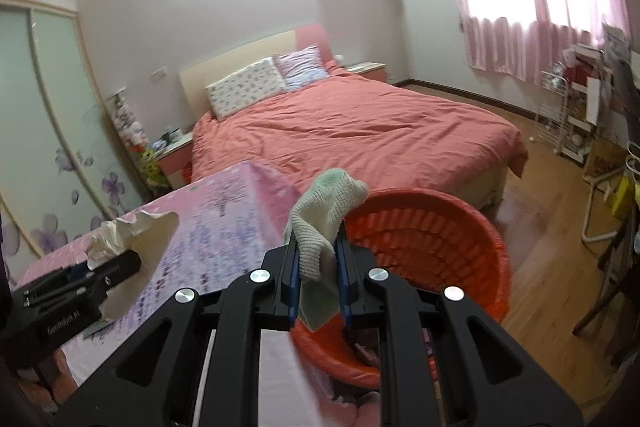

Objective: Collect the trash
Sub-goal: 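Carry the tissue and sock over the orange basket and open both tools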

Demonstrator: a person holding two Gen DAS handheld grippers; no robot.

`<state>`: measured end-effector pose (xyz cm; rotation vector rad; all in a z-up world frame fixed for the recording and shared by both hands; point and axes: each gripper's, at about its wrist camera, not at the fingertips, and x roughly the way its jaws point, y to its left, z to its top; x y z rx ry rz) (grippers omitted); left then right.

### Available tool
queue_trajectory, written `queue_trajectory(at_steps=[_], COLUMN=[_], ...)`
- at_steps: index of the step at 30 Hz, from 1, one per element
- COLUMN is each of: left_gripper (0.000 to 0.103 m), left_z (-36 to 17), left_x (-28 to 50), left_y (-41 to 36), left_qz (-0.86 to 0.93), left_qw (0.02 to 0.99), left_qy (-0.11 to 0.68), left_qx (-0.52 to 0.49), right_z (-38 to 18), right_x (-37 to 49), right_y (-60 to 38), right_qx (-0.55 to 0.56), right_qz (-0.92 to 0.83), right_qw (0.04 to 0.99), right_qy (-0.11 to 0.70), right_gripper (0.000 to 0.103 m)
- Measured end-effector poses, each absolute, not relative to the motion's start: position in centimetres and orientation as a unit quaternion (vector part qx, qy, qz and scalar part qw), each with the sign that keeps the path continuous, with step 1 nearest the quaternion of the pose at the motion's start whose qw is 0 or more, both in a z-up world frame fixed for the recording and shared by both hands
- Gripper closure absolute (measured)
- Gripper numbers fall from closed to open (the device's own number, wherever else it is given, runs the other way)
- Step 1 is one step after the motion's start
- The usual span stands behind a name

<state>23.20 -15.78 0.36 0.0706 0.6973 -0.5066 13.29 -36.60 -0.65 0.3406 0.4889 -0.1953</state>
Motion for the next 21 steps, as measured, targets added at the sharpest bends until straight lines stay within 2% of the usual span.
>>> queue_trajectory(at_steps=[6,9,11,12,13,14,15,20,21], left_gripper=[0.059,0.058,0.058,0.055,0.052,0.044,0.035,0.027,0.025], left_z=[-1.5,-2.7,-3.8,-4.4,-4.9,-5.6,-6.0,-7.1,-7.2], left_x=[23.8,24.5,25.2,25.5,25.8,26.0,26.2,26.4,26.2], left_y=[-21.1,-23.5,-25.1,-25.8,-26.2,-26.4,-26.5,-25.6,-25.0], left_qz=[-0.277,-0.283,-0.284,-0.285,-0.287,-0.288,-0.288,-0.275,-0.267], left_qw=[0.893,0.886,0.881,0.878,0.874,0.87,0.868,0.871,0.875], left_qy=[0.352,0.365,0.375,0.381,0.387,0.396,0.401,0.402,0.397], left_qx=[0.037,0.043,0.054,0.058,0.06,0.061,0.06,0.068,0.077], right_z=[-1.5,-2.0,-2.8,-3.2,-3.5,-3.9,-4.2,-4.6,-4.5], right_x=[14.0,14.7,15.3,15.5,15.5,15.4,15.1,14.3,14.2], right_y=[-39.5,-41.1,-42.5,-42.8,-43.1,-43.4,-43.6,-43.4,-43.2], right_qx=[0.199,0.225,0.241,0.245,0.249,0.254,0.259,0.246,0.241], right_qz=[-0.113,-0.117,-0.123,-0.128,-0.131,-0.134,-0.135,-0.146,-0.147], right_qw=[0.943,0.936,0.93,0.927,0.925,0.922,0.92,0.922,0.923], right_qy=[0.24,0.243,0.249,0.254,0.257,0.259,0.26,0.263,0.263], right_gripper=[0.087,0.084,0.079,0.072,0.062,0.056,0.046,0.035,0.03])
